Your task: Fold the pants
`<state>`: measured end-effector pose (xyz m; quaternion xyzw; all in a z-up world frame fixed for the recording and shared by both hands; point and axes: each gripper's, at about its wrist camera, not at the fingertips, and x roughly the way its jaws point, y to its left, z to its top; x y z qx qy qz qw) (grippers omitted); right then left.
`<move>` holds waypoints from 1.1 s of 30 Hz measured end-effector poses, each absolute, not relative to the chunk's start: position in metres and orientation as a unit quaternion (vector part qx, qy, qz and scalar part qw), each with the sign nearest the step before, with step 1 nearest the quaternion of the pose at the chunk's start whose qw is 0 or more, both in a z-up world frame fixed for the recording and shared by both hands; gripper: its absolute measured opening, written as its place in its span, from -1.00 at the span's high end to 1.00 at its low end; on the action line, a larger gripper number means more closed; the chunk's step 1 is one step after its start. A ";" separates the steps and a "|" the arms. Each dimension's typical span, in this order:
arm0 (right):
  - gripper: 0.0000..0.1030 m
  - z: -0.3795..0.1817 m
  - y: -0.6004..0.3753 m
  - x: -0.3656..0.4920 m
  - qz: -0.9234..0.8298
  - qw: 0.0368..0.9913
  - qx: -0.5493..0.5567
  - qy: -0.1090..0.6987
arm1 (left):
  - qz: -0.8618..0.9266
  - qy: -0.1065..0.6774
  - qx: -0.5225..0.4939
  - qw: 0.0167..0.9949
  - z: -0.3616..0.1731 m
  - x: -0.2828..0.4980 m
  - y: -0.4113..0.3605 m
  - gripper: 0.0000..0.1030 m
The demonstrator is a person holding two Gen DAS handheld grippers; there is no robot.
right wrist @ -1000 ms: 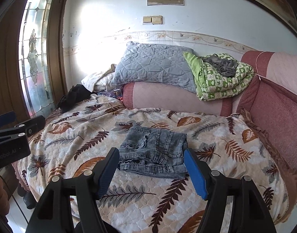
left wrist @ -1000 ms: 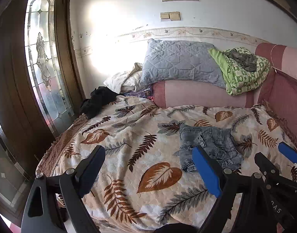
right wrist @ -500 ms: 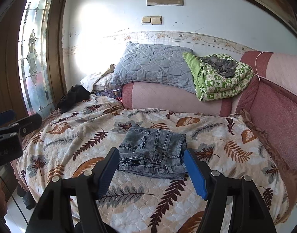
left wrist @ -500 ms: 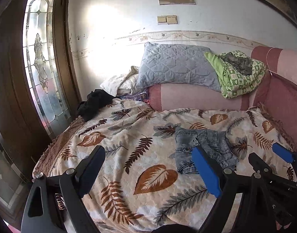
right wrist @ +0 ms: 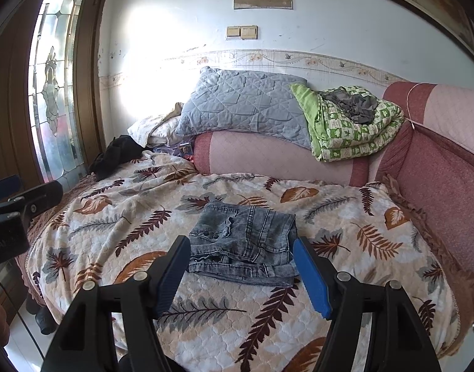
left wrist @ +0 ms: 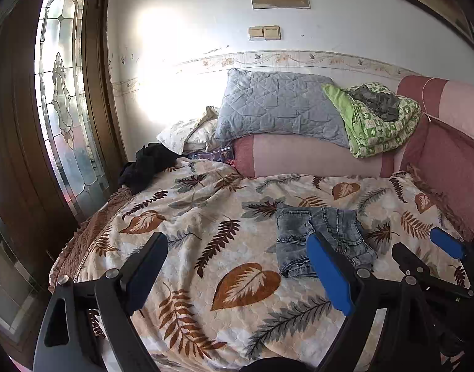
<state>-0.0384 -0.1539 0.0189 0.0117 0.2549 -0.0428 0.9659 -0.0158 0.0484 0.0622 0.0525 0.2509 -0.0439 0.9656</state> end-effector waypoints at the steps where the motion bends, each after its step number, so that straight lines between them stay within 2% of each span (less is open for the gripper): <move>1: -0.40 0.019 -0.152 -0.039 -0.043 0.966 0.011 0.255 | -0.045 0.251 0.052 0.965 0.062 -0.016 0.048 -0.77; 33: -0.40 0.012 -0.147 -0.031 -0.040 0.965 0.005 0.260 | -0.076 0.263 0.033 0.961 0.058 -0.008 0.050 -0.77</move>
